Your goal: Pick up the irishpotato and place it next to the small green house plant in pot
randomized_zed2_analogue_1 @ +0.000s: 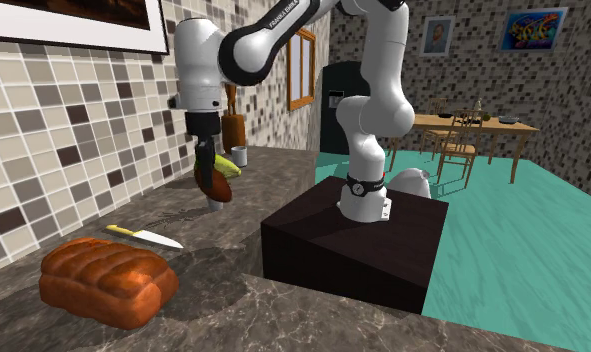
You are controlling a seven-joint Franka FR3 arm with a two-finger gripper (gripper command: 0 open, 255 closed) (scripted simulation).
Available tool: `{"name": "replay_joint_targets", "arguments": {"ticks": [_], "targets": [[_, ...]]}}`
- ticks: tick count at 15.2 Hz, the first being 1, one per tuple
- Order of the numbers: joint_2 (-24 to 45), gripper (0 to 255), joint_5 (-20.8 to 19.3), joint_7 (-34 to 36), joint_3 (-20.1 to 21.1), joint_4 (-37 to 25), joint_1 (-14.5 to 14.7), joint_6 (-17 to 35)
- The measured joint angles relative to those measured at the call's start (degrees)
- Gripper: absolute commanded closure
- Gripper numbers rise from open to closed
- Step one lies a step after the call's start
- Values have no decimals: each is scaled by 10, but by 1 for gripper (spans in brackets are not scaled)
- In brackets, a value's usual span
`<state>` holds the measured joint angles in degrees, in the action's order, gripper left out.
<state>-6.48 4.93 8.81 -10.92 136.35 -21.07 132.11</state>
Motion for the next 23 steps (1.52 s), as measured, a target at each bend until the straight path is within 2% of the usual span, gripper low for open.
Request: {"name": "replay_joint_targets", "arguments": {"ticks": [11, 18, 23], "targets": [[123, 255, 40, -161, -72, -152, -68, -48], [226, 255, 79, -248, -94, -289, -124, -98], [255, 255, 93, -266, -92, -298, -134, -82]]}}
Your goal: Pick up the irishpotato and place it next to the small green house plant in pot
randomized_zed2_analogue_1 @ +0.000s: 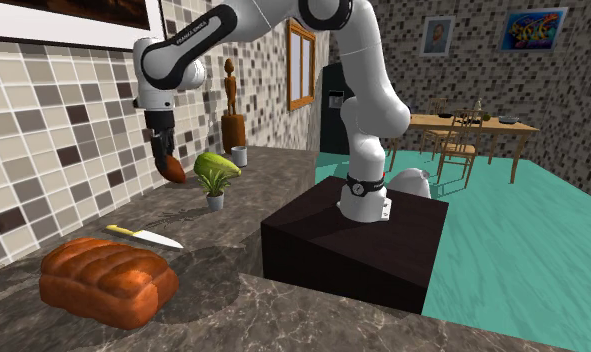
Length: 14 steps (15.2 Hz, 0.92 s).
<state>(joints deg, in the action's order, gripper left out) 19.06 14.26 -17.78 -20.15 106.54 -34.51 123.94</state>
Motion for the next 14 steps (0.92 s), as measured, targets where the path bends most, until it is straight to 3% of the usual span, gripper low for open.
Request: {"name": "replay_joint_targets", "arguments": {"ticks": [14], "targets": [[60, 255, 36, -28, 17, 29, -10, 84]]}}
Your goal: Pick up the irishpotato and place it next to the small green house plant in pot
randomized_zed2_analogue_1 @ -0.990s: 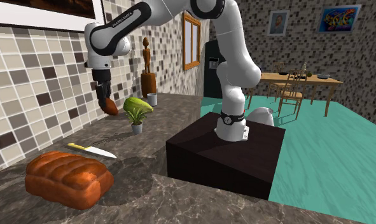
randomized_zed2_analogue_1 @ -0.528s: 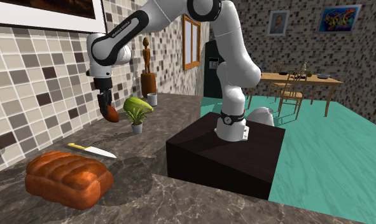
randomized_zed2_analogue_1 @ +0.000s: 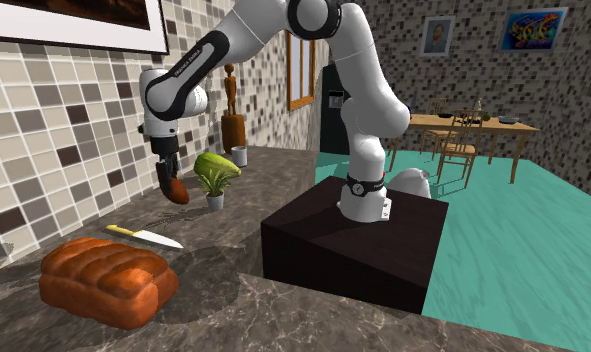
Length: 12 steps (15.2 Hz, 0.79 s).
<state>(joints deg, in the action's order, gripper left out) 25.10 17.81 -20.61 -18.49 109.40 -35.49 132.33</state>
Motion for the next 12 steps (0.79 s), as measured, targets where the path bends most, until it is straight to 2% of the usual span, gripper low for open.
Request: {"name": "replay_joint_targets", "arguments": {"ticks": [12], "targets": [[66, 255, 34, -27, 21, 0, -15, 63]]}}
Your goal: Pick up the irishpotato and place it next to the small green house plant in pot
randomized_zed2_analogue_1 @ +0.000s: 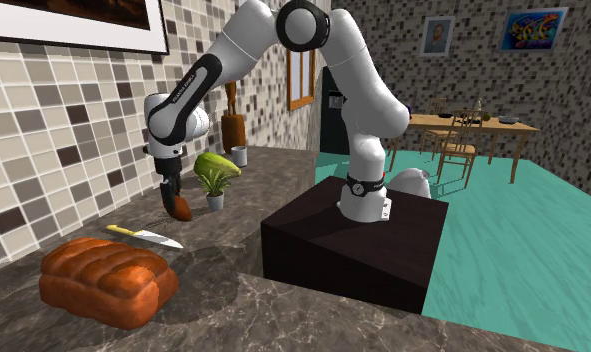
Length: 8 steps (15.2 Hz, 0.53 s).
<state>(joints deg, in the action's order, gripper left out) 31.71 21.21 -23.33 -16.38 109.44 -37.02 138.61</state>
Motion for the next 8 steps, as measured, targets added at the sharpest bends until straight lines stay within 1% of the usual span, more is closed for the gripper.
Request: {"name": "replay_joint_targets", "arguments": {"ticks": [8], "targets": [[47, 255, 22, -18, 17, -6, -13, 40]]}}
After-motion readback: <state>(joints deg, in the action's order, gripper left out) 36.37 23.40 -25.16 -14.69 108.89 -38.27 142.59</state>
